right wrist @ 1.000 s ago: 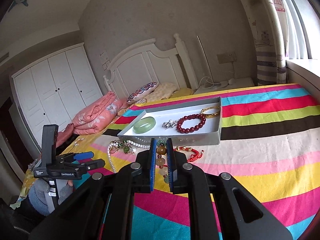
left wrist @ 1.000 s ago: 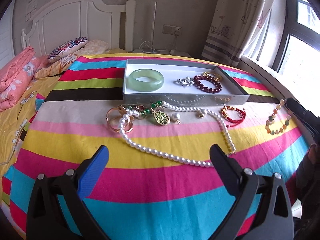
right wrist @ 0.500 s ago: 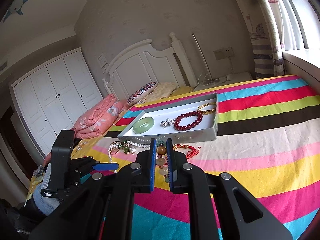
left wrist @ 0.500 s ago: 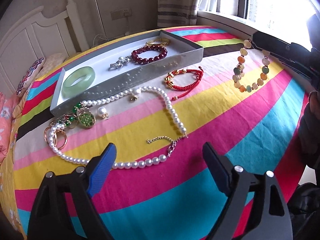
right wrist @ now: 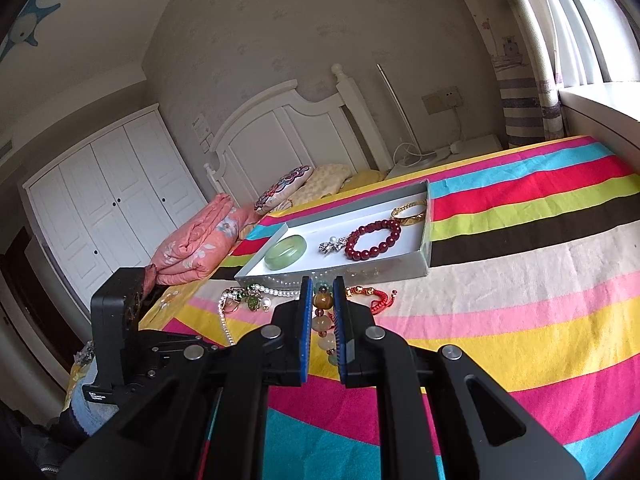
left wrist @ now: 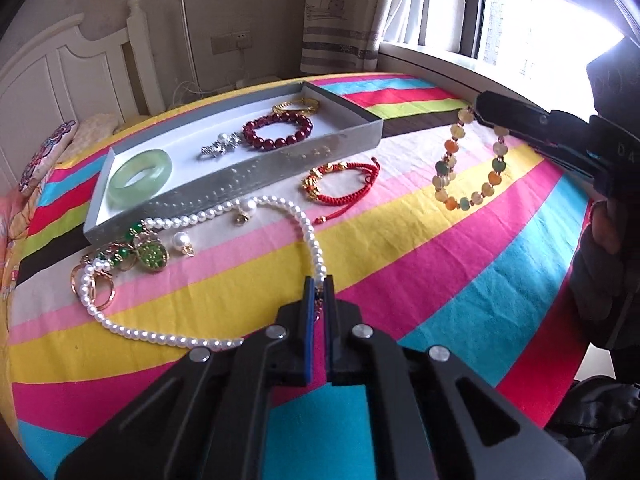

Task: Organize jewelry
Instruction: 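Lift both pieces into the white box and open both tools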

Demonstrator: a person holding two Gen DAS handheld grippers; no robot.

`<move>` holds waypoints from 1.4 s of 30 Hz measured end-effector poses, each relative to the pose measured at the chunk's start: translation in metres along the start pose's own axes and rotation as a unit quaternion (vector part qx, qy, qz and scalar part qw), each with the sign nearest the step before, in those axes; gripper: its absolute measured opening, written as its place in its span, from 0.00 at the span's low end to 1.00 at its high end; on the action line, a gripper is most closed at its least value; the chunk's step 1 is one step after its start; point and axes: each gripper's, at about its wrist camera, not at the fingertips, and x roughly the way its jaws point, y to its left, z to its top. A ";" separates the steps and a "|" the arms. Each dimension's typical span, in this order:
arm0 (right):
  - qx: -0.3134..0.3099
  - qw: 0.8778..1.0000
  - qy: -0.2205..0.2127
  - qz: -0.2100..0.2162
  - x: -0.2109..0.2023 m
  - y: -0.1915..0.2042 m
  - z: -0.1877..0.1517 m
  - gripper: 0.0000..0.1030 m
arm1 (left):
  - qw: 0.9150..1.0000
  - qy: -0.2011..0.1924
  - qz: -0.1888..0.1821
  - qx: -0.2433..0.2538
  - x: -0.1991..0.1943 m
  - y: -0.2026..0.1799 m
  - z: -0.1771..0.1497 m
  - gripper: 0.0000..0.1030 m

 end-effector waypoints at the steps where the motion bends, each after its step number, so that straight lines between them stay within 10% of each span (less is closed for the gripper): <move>1: -0.001 1.000 0.000 -0.001 0.000 0.000 0.000 0.10 | 1.000 -0.010 0.002 -0.005 -0.006 0.002 0.002 0.03; 18: -0.063 0.997 -0.032 0.006 0.000 0.045 0.043 0.10 | 0.986 -0.158 0.036 -0.029 -0.112 0.047 0.096 0.03; 42: -0.134 0.990 -0.034 -0.022 0.051 0.073 0.118 0.10 | 0.978 -0.202 0.049 0.002 -0.141 0.047 0.226 0.00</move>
